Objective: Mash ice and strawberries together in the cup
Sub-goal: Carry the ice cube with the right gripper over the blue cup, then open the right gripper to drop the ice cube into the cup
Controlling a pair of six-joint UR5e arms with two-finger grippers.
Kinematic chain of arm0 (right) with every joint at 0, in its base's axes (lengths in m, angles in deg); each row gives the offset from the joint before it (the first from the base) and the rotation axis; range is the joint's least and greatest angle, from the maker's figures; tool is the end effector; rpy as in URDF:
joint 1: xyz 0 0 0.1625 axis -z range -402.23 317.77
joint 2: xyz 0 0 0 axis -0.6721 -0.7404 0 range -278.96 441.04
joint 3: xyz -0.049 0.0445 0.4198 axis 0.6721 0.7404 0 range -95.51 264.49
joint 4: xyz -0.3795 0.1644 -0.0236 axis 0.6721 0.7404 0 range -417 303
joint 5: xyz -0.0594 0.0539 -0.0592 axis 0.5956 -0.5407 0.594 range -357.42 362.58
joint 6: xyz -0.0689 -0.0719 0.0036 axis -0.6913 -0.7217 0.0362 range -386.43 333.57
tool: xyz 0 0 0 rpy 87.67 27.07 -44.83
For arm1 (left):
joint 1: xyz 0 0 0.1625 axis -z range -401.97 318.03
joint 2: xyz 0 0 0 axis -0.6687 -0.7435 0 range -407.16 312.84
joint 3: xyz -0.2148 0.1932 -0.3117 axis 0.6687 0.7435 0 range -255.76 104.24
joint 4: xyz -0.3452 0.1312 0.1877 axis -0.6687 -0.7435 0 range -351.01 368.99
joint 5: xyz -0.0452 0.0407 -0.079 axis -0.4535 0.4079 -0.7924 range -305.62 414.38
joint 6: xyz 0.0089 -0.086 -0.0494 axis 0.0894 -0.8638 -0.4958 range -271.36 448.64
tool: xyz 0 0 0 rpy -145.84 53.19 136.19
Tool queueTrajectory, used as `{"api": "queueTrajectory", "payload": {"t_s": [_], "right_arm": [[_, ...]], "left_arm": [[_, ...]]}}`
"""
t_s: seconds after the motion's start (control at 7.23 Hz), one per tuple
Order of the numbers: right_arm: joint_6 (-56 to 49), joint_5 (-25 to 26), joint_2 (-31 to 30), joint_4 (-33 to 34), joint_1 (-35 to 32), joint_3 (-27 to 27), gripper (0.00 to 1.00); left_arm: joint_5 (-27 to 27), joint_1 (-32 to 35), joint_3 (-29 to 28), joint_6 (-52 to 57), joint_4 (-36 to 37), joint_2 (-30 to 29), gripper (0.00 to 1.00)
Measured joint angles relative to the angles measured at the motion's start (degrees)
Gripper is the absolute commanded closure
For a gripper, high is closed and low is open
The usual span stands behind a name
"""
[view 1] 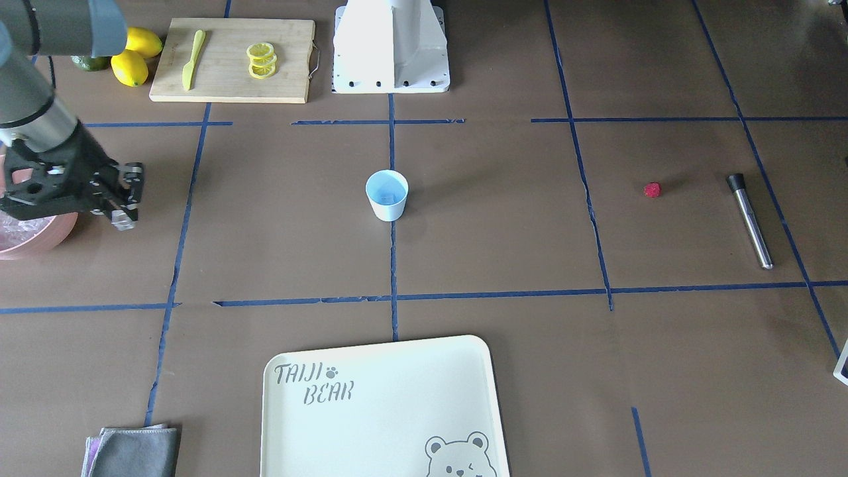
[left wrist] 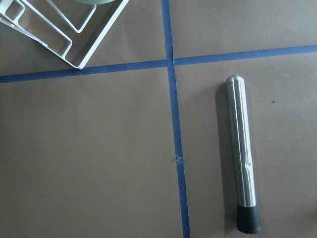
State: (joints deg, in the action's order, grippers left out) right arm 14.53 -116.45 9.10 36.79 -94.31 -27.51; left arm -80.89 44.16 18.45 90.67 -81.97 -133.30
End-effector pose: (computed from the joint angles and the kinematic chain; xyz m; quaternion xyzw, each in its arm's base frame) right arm -0.2795 -0.4970 0.3254 0.0813 -0.3754 -0.0535 0.9218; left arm -0.0310 -0.4680 0.6520 0.0043 0.3849 0.0519 0.9215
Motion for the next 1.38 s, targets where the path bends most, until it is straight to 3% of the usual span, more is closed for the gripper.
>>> {"api": "queueTrajectory", "payload": {"t_s": [0.28,0.55,1.11,1.25,1.38], "right_arm": [[12.0,5.2,7.2,0.3,7.9,0.6,0.97],[22.3,12.8,15.2,0.3,15.7,4.7,0.96],[33.0,22.6,25.5,0.1,25.8,13.5,0.95],[34.2,23.4,26.3,0.1,27.2,14.2,0.89],[34.7,23.9,26.5,0.1,28.0,14.6,0.47]], "left_arm": [[0.0,0.0,-0.2,0.0,0.0,0.0,0.00],[0.0,0.0,-0.4,0.0,0.0,0.0,0.00],[0.0,0.0,-0.5,0.0,0.0,0.0,0.00],[0.0,0.0,-0.5,0.0,0.0,0.0,0.00],[0.0,0.0,-0.5,0.0,0.0,0.0,0.00]]}}
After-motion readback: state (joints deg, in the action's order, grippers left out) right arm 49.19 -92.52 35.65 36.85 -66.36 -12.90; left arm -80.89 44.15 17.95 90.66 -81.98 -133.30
